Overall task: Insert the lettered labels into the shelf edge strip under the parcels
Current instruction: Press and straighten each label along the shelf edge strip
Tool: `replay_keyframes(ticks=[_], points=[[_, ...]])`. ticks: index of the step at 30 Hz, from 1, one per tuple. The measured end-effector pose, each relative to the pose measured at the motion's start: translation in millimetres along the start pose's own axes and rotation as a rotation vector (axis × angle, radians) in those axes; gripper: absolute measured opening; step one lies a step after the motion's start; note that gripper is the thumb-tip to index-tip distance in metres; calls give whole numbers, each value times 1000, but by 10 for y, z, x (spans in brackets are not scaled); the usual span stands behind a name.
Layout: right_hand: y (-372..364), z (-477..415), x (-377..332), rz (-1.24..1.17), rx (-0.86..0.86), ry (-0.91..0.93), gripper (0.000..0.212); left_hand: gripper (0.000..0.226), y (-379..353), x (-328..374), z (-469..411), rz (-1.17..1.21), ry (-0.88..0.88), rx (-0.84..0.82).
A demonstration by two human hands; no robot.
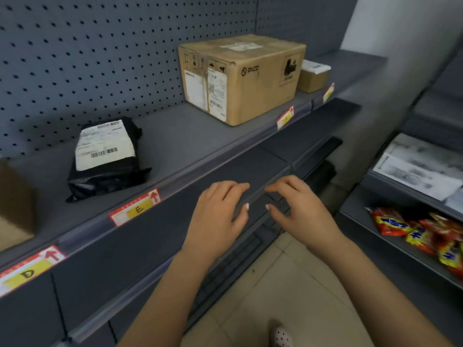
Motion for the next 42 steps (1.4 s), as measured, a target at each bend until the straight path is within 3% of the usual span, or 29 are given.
replay_keyframes(ticks=[9,22,42], points=[[518,-57,941,44,41,-31,34,36,-636,582,-696,8,-58,-22],[926,-610,2245,-26,-1,86,32,36,-1529,1119,-1578,-117,82,11],[348,-2110,2635,-98,-115,313,32,35,-1757,238,-2503,-255,238,123]])
Point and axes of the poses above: each hand's wrist, its own z-axis away from the middle knuckle, its own y-axis out of the back of the hand, x = y × z, the point moved 6 cm from there along -z, towards the middle knuckle, and after that the axes turned 1 degree about z, right-handed, at the moved point
